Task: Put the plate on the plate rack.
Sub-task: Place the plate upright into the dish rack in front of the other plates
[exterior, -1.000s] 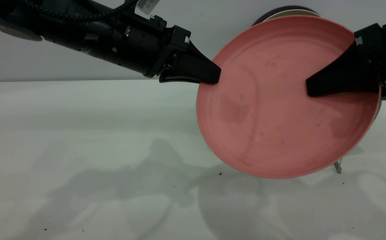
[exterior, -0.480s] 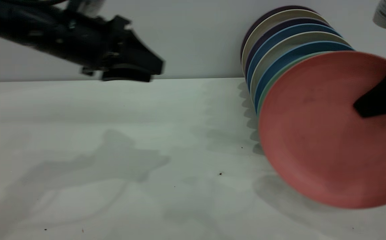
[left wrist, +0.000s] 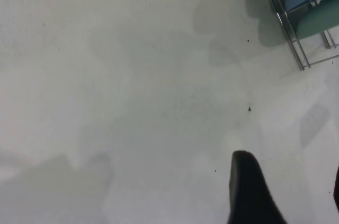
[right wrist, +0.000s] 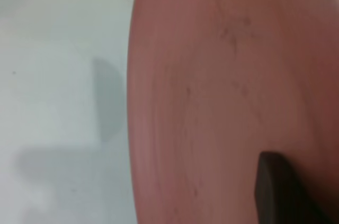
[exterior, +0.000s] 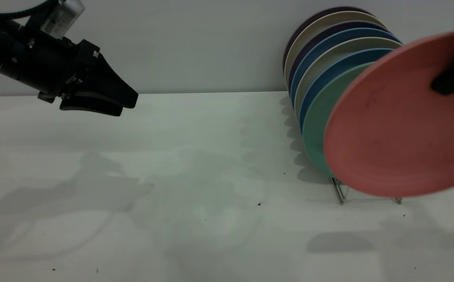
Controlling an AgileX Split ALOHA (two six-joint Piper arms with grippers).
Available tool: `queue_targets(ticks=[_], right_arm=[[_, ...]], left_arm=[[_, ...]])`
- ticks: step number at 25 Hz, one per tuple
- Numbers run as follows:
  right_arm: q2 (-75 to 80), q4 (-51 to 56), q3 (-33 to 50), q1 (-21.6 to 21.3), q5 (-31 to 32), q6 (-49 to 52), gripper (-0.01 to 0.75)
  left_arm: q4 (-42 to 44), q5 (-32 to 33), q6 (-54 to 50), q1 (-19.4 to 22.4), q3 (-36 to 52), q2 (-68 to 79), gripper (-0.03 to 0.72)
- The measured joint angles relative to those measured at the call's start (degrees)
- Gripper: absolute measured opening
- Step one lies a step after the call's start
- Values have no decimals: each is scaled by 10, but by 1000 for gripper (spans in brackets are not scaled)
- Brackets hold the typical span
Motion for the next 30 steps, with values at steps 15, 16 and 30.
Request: queue_targets(ticks=[15, 16, 30], right_arm=[[96, -71, -190, 0, 61, 136, 130], [104, -80, -202, 0, 66, 143, 130], [185, -97, -249, 0, 55, 152, 130]], left_arm=[[1, -2, 0, 0, 0, 0, 419], [1, -2, 0, 0, 0, 0, 419], [1, -2, -1, 0, 0, 0, 419]])
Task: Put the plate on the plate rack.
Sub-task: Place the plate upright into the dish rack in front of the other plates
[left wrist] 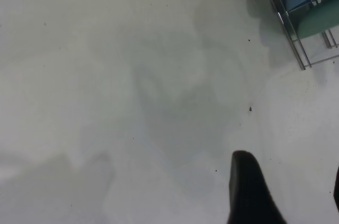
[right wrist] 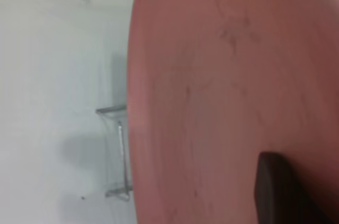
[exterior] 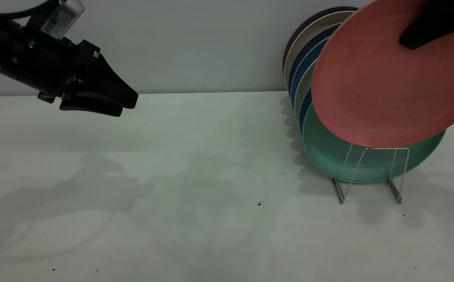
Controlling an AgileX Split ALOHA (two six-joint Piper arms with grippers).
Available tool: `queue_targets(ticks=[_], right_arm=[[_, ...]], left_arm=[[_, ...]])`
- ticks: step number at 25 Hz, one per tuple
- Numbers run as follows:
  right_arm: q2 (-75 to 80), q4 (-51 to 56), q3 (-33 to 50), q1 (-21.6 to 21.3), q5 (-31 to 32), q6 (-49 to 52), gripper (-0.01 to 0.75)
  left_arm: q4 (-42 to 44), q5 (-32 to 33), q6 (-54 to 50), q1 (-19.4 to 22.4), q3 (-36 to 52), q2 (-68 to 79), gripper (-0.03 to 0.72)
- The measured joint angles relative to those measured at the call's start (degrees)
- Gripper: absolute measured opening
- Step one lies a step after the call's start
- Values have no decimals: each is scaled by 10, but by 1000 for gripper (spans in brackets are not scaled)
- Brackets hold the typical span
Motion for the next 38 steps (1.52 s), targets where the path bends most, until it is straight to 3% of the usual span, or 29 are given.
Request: queue_targets(ticks=[30, 38], right_arm=[[35, -21, -1, 0, 4, -3, 132], [35, -21, -1, 0, 30, 46, 297]], left_arm=[[10, -11, 1, 0, 0, 0, 419], [10, -15, -9, 0, 0, 0, 419]])
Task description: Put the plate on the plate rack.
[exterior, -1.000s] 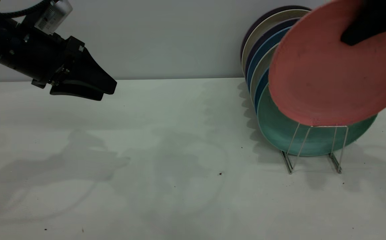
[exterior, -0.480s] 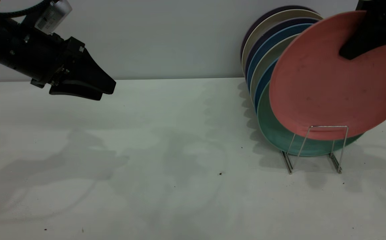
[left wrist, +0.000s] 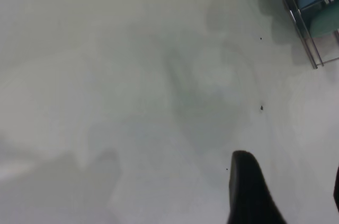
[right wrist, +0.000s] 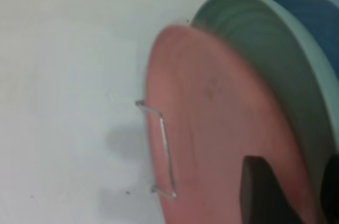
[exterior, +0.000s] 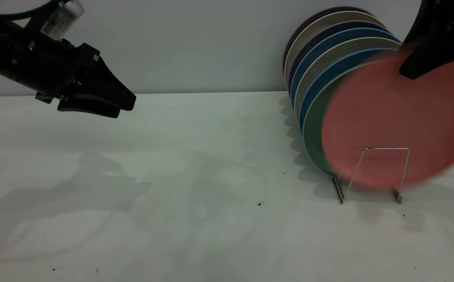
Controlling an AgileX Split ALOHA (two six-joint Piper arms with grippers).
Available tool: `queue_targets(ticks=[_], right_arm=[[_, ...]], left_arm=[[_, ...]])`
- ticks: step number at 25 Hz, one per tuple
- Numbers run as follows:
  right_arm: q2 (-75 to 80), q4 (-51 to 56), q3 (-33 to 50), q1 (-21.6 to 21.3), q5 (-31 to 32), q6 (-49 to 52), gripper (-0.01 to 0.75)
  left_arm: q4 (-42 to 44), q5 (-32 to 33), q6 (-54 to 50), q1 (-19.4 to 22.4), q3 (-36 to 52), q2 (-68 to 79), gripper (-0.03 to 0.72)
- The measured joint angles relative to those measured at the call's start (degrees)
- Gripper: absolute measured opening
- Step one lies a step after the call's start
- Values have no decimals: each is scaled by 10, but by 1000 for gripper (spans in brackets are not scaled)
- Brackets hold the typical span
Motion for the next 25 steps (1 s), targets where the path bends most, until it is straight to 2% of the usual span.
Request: queue_targets(ticks=[7, 10, 12, 14, 15, 16, 17, 18, 19, 20, 22, 25], right_arm=[[-1, 9, 0, 0, 39, 47, 311], [-9, 32, 0, 0, 64, 125, 311], [-25, 42, 0, 0, 72, 239, 311], [-45, 39, 0, 0, 72, 367, 311], [-45, 39, 0, 0, 72, 367, 311], [-65, 13, -1, 0, 78, 510, 311], [-74, -11, -1, 0, 87, 579, 311], [-80, -35, -1, 0, 95, 632, 311], [-80, -35, -1, 0, 95, 632, 311], [-88, -101, -1, 0, 121, 740, 311], [-96, -177, 0, 0, 151, 810, 311], [-126, -234, 17, 0, 174, 857, 311]], left_arm=[[2, -9, -19, 0, 0, 0, 419], [38, -19, -57, 0, -1, -5, 419], [68, -23, -84, 0, -5, -10, 419], [171, -25, -176, 0, -23, -28, 419], [199, -24, -202, 0, -26, -33, 419], [289, -13, -288, 0, -42, -53, 419], [373, 3, -369, 0, -55, -69, 419], [433, 16, -427, 0, -63, -83, 419], [489, 32, -479, 0, -68, -98, 419], [531, 51, -521, 0, -71, -113, 419], [601, 90, -567, 1, -71, -143, 419], [630, 122, -588, 8, -61, -193, 419]])
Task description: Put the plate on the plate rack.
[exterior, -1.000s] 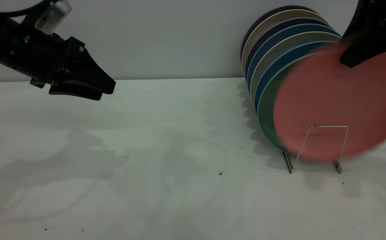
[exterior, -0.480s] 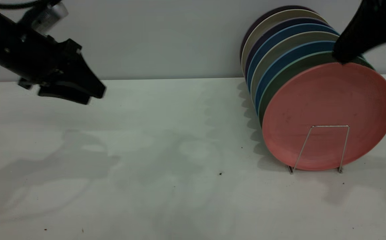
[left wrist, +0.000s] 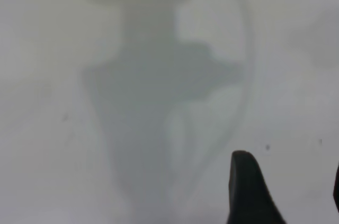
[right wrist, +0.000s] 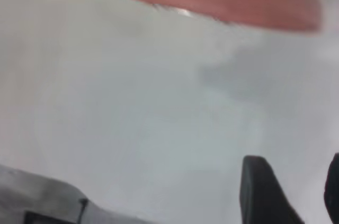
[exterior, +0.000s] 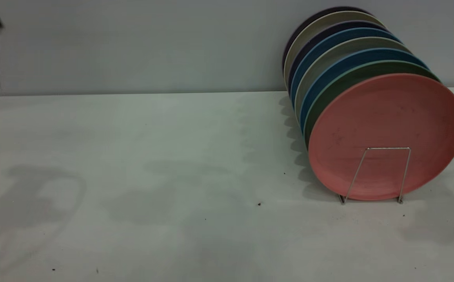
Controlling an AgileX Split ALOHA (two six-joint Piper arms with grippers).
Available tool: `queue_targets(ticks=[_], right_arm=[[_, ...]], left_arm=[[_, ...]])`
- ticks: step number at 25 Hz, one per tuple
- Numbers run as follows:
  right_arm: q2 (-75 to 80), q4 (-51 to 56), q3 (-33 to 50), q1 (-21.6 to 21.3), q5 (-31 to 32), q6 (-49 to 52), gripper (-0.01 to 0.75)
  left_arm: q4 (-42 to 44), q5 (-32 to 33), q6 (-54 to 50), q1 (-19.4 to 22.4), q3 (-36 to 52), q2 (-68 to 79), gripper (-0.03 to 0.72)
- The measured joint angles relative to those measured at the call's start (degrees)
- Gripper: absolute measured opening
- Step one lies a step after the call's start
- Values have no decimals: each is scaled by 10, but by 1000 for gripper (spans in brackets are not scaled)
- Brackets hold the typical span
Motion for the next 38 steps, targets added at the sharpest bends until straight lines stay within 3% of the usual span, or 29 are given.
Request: queue_targets(ticks=[15, 22, 31, 38], right_arm=[[-441, 1, 235, 0, 61, 8, 311], [-635, -4, 315, 0, 88, 8, 314], [-756, -23, 422, 0, 65, 4, 332], [-783, -26, 439, 0, 32, 8, 332]], left_arm=[[8, 24, -36, 14, 260, -464, 419], [8, 78, -46, 14, 338, -627, 419], [8, 111, -48, 14, 424, -759, 419], [10, 114, -48, 14, 444, -843, 419]])
